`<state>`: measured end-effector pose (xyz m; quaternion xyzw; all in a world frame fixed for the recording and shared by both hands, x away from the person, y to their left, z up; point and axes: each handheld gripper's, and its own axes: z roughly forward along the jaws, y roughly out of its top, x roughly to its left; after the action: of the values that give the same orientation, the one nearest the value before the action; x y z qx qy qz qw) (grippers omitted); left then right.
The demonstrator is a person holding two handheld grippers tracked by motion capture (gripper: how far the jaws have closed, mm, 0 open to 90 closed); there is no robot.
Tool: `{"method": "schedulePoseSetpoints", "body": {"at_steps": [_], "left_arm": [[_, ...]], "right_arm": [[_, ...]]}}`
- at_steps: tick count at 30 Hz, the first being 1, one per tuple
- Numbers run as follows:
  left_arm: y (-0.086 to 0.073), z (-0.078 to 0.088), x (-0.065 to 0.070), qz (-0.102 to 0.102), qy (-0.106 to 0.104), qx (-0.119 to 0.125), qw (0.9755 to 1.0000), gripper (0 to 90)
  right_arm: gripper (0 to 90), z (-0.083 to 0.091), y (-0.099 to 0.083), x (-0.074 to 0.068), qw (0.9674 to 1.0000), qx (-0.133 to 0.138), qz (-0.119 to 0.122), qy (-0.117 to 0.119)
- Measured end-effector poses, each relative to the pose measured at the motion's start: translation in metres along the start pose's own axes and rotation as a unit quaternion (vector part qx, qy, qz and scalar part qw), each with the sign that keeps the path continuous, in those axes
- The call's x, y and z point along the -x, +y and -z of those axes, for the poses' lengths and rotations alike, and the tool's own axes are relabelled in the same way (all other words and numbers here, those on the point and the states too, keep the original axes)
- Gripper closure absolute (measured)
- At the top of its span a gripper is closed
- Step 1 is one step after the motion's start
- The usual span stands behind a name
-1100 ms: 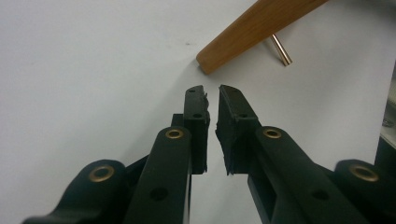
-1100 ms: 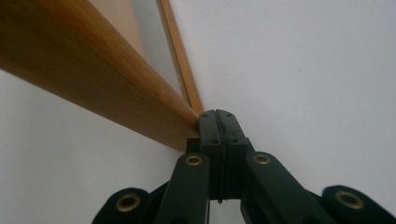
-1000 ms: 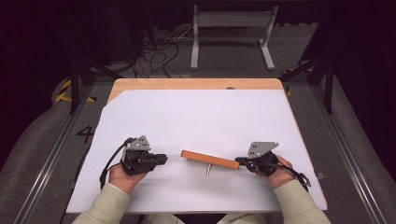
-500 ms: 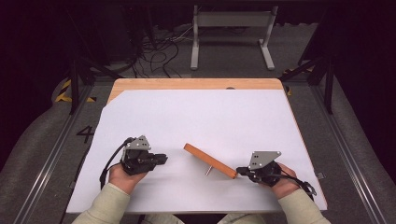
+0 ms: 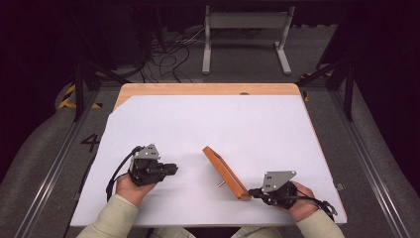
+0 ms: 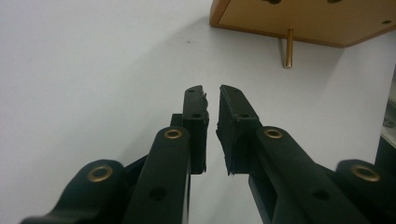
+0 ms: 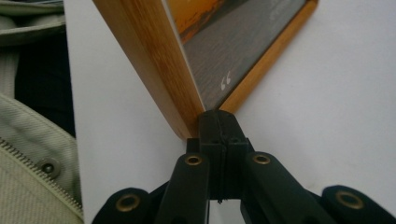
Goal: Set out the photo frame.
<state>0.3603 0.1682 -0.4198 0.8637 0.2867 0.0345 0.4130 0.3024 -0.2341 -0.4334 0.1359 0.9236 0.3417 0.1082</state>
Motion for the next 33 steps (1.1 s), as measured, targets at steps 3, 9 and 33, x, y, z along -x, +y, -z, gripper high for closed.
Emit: {"method": "schedulePoseSetpoints", "body": {"at_steps": [3, 9, 33], "left_arm": [[0.000, 0.000, 0.000, 0.000, 0.000, 0.000, 1.0000, 80.7], [0.000, 0.000, 0.000, 0.003, 0.000, 0.001, 1.0000, 80.6], [-0.002, 0.000, 0.000, 0.007, 0.002, 0.000, 1.0000, 79.6]], "right_arm": [[90.0, -0.002, 0.002, -0.005, 0.9999, -0.003, 0.005, 0.011], [90.0, -0.008, 0.005, -0.013, 0.9994, -0.006, 0.014, 0.030], [90.0, -0.022, 0.019, -0.028, 0.9962, 0.004, 0.040, 0.077]]}}
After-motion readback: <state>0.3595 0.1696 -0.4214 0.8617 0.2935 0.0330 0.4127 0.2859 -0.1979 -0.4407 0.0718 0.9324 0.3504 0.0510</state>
